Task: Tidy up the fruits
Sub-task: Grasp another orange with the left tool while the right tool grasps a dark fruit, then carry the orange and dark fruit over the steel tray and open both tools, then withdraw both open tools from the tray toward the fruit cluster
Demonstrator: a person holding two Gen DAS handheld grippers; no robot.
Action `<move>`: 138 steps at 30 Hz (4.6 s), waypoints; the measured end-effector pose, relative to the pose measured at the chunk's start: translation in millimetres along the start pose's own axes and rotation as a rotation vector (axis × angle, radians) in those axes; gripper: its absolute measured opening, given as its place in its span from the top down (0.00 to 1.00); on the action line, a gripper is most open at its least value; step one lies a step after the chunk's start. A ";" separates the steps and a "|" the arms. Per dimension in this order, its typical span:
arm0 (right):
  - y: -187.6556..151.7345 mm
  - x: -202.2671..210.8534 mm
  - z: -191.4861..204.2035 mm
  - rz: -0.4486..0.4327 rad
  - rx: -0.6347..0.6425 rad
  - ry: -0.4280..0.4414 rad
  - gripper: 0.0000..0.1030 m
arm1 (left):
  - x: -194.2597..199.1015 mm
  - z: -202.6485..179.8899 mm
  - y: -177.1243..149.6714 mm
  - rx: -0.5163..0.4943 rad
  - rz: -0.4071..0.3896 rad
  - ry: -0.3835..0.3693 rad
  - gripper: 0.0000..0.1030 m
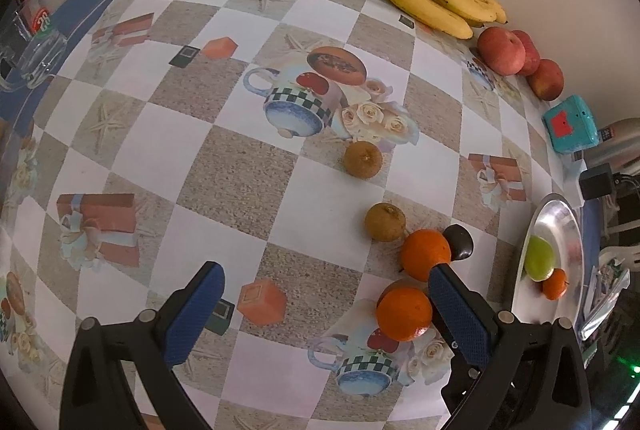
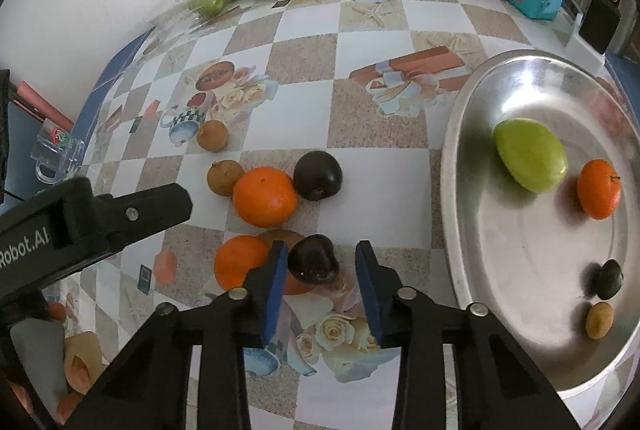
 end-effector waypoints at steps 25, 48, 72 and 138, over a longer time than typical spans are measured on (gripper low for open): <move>13.1 78.5 -47.0 -0.162 -0.139 0.004 0.75 | -12.2 -37.7 -18.8 -0.040 0.091 -0.142 0.30; 11.7 87.5 -47.0 -0.173 -0.128 0.000 0.75 | -11.7 -49.7 -27.3 -0.115 0.081 -0.079 0.62; -11.2 113.9 -175.6 -0.219 -0.421 -0.208 0.75 | 26.9 -110.6 -39.0 -0.243 -0.009 -0.162 0.62; -8.3 108.6 -182.4 -0.221 -0.382 -0.273 0.65 | 0.3 -139.6 -46.0 -0.331 -0.043 -0.015 0.35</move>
Point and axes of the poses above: each gripper's, at about its wrist camera, not at the fingertips, and x roughly against the way its jaws point, z to its left, y to its top, the point moved 7 cm from there along -x, roughly the way its jaws point, and after that the axes turned 7 degrees about z, right-handed, at the moved point
